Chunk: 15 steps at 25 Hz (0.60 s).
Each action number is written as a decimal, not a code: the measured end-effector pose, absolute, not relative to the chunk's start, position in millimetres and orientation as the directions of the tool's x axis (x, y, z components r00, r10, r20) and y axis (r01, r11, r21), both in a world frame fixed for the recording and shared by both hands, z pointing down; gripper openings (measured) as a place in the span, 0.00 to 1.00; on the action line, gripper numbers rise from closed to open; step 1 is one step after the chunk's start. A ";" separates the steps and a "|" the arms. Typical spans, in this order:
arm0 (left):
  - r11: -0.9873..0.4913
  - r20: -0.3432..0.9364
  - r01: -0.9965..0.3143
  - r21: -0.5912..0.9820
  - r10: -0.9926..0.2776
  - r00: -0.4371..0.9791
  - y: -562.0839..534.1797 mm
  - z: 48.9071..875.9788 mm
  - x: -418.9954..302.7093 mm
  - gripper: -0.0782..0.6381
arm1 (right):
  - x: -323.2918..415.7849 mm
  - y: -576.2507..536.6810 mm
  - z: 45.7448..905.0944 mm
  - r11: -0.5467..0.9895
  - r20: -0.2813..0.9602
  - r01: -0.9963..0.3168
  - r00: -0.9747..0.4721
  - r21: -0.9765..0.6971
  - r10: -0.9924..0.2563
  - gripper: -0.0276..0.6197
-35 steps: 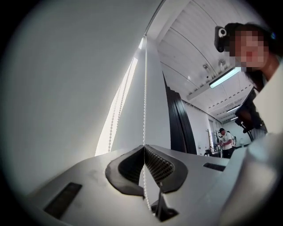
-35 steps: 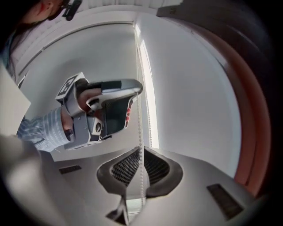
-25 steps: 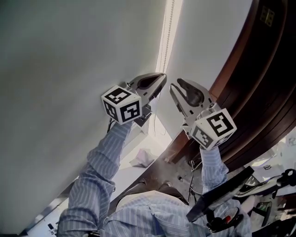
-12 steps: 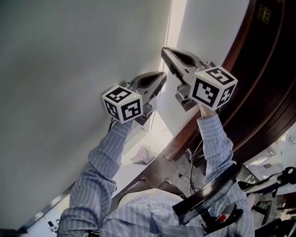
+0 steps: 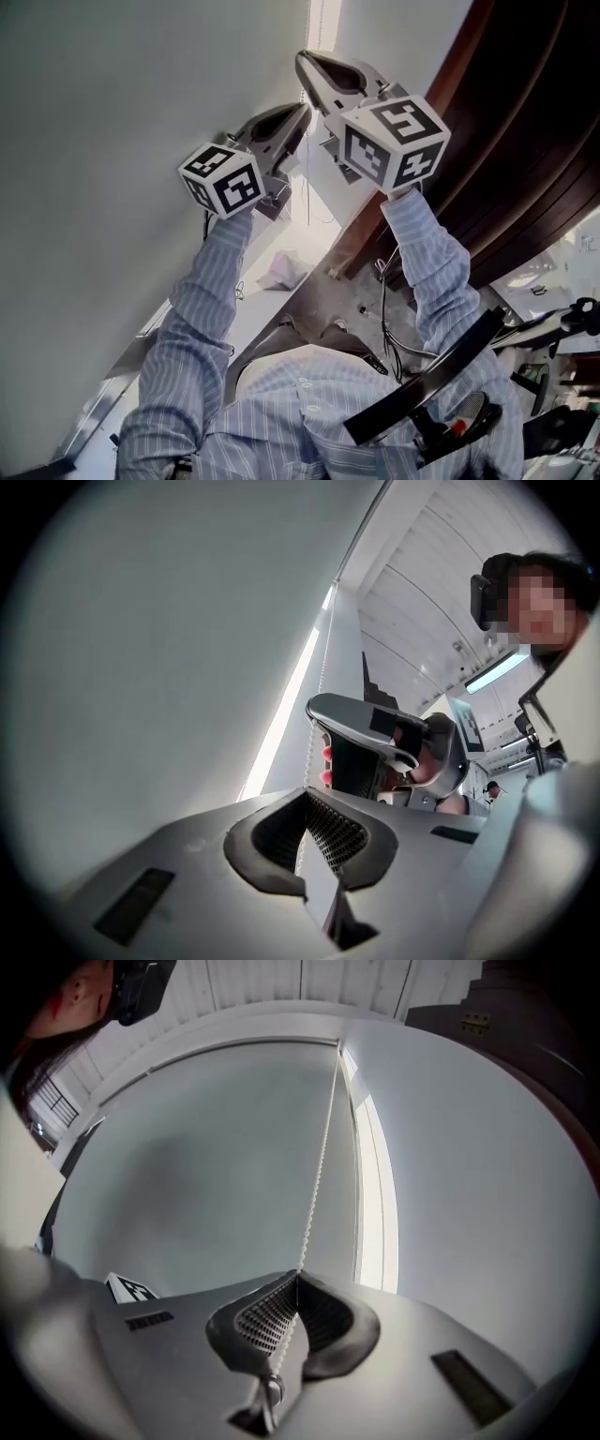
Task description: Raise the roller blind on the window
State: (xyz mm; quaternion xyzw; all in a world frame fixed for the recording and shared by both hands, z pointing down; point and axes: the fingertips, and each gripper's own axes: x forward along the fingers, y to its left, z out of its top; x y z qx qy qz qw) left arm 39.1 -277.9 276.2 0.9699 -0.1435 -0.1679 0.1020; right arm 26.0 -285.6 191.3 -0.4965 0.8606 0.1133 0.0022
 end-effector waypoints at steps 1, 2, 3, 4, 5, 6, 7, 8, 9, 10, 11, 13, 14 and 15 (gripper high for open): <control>-0.933 -0.268 -0.251 0.259 -0.319 0.909 -279.3 288.5 39.6 0.12 | 26.8 -288.1 203.7 0.484 -0.089 -0.855 -0.505 0.184 -0.858 0.05; -0.926 -0.236 -0.259 0.275 -0.326 0.915 -280.1 303.8 40.1 0.12 | 27.7 -290.0 218.8 0.489 -0.061 -0.855 -0.504 0.173 -0.861 0.05; -0.918 -0.202 -0.267 0.295 -0.333 0.921 -280.4 321.7 40.5 0.12 | 28.2 -290.5 236.0 0.492 -0.033 -0.855 -0.503 0.161 -0.863 0.05; -0.907 -0.168 -0.276 0.317 -0.340 0.925 -280.0 342.1 40.7 0.12 | 27.7 -289.7 255.3 0.494 -0.009 -0.856 -0.501 0.150 -0.865 0.05; -0.895 -0.134 -0.285 0.344 -0.347 0.928 -279.1 364.4 40.4 0.12 | 26.6 -288.0 276.8 0.494 0.013 -0.858 -0.497 0.138 -0.868 0.05; -0.880 -0.100 -0.294 0.372 -0.353 0.930 -277.4 387.9 39.8 0.12 | 25.1 -285.7 299.8 0.490 0.033 -0.862 -0.490 0.127 -0.871 0.05; -0.865 -0.066 -0.304 0.400 -0.357 0.932 -275.0 411.5 39.1 0.12 | 23.5 -283.3 323.4 0.483 0.053 -0.868 -0.480 0.116 -0.876 0.05; -0.850 -0.029 -0.315 0.422 -0.361 0.932 -272.1 434.6 38.5 0.12 | 22.0 -281.2 346.6 0.473 0.075 -0.875 -0.468 0.105 -0.881 0.05; -0.836 0.008 -0.331 0.438 -0.364 0.931 -269.3 456.9 38.3 0.12 | 20.8 -279.4 369.0 0.464 0.100 -0.881 -0.456 0.094 -0.885 0.05; -0.823 0.048 -0.349 0.449 -0.367 0.929 -266.7 478.8 38.3 0.12 | 19.9 -277.6 391.0 0.458 0.128 -0.885 -0.447 0.082 -0.886 0.05; -0.809 0.089 -0.366 0.460 -0.369 0.925 -264.0 500.8 38.5 0.12 | 19.0 -275.6 413.1 0.455 0.161 -0.887 -0.440 0.072 -0.883 0.05; -0.773 0.180 -0.400 0.492 -0.359 0.916 -256.9 545.6 37.4 0.12 | 17.9 -269.4 459.1 0.456 0.244 -0.888 -0.430 0.059 -0.869 0.05; -0.755 0.231 -0.418 0.506 -0.349 0.908 -251.5 566.8 35.1 0.12 | 18.0 -265.3 482.8 0.457 0.289 -0.888 -0.425 0.051 -0.858 0.05; -0.742 0.274 -0.432 0.512 -0.335 0.901 -245.0 585.9 32.2 0.12 | 18.8 -261.1 505.3 0.457 0.330 -0.889 -0.420 0.040 -0.846 0.05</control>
